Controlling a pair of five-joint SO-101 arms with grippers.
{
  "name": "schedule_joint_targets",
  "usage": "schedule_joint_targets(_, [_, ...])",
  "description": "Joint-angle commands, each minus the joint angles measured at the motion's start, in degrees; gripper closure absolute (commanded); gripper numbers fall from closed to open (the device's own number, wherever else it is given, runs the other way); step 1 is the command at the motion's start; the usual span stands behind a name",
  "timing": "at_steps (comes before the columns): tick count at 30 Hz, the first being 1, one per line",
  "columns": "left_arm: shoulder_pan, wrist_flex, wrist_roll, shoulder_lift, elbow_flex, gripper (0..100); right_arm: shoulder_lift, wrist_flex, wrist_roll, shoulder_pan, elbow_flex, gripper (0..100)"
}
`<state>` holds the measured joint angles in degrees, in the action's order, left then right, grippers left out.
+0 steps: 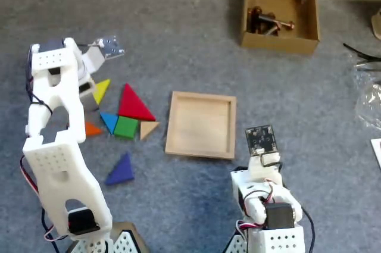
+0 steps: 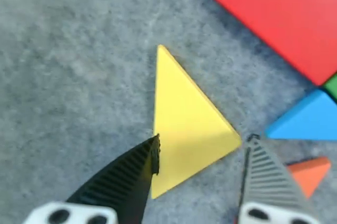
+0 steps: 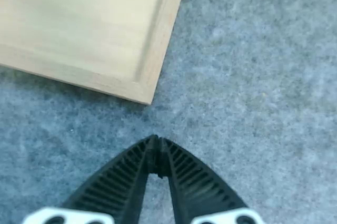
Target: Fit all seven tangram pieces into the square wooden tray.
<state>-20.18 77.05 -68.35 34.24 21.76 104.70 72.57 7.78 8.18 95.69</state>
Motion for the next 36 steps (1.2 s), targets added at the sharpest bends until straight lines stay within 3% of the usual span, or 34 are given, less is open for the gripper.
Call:
schedule_joint_targets(1, [0.75, 0.88, -0.88, -1.19, 3.74, 72, 0.48, -1.01, -0.44, 0.57, 6.73, 99.3])
schedule_joint_targets(11, [0.84, 0.88, -1.85, 0.75, 4.53, 71, 0.48, -1.01, -0.44, 0.57, 6.73, 99.3])
schedule_joint_targets(17, [0.84, 1.58, -2.99, 10.95, 14.73, 72, 0.48, -1.01, -0.44, 0.57, 6.73, 99.3])
schedule_joint_targets(27, [0.75, 16.26, -2.90, 21.76, 35.38, 72, 0.48, -1.01, -0.44, 0.57, 6.73, 99.3])
schedule_joint_targets(32, [0.75, 20.40, -2.90, 24.57, 40.31, 72, 0.48, -1.01, -0.44, 0.57, 6.73, 99.3])
schedule_joint_targets(36, [0.75, 21.45, -2.90, 25.27, 41.10, 79, 0.48, -1.01, -0.44, 0.57, 6.73, 99.3])
